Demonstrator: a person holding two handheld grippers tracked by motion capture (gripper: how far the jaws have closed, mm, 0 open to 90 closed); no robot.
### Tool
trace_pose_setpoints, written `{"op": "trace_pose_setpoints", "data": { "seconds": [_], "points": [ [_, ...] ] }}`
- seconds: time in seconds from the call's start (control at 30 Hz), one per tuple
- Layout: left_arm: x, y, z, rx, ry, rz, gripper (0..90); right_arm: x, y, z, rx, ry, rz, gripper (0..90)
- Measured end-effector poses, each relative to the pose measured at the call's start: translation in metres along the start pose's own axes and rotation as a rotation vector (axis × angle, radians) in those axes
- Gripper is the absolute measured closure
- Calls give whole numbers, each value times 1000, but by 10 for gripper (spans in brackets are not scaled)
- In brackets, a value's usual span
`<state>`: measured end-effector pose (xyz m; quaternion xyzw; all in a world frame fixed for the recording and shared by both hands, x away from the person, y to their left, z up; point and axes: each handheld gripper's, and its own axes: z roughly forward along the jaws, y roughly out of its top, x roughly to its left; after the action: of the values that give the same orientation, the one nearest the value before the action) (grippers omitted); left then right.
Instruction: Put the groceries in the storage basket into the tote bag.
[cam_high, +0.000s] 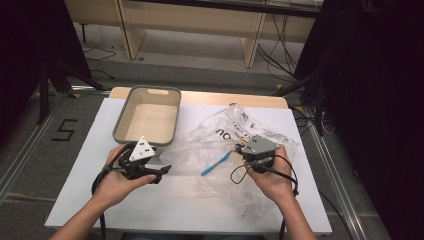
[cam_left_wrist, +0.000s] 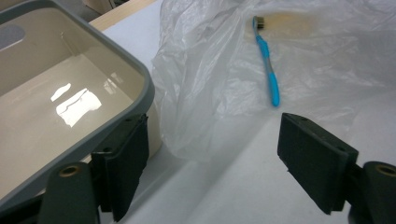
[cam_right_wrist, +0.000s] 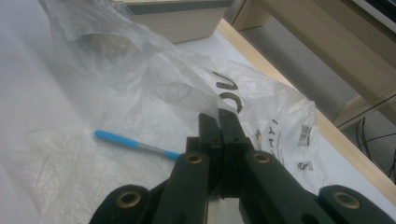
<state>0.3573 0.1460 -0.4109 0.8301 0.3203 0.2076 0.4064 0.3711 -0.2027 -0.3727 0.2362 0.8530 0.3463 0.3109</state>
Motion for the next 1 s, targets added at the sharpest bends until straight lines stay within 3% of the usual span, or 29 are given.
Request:
{"op": "trace_pose_setpoints", "data": {
  "seconds": [0.13, 0.43, 1.0],
  "points": [
    [4, -3, 1, -1, -1, -19, 240, 3, 0, 1, 6, 7, -6, 900],
    [5, -2, 1, -9, 7, -21, 245, 8, -3, 2, 25, 40, -8, 900],
    [4, -2, 5, 0, 3, -20, 248, 10, -6, 0, 30, 44, -10, 900]
  ]
}}
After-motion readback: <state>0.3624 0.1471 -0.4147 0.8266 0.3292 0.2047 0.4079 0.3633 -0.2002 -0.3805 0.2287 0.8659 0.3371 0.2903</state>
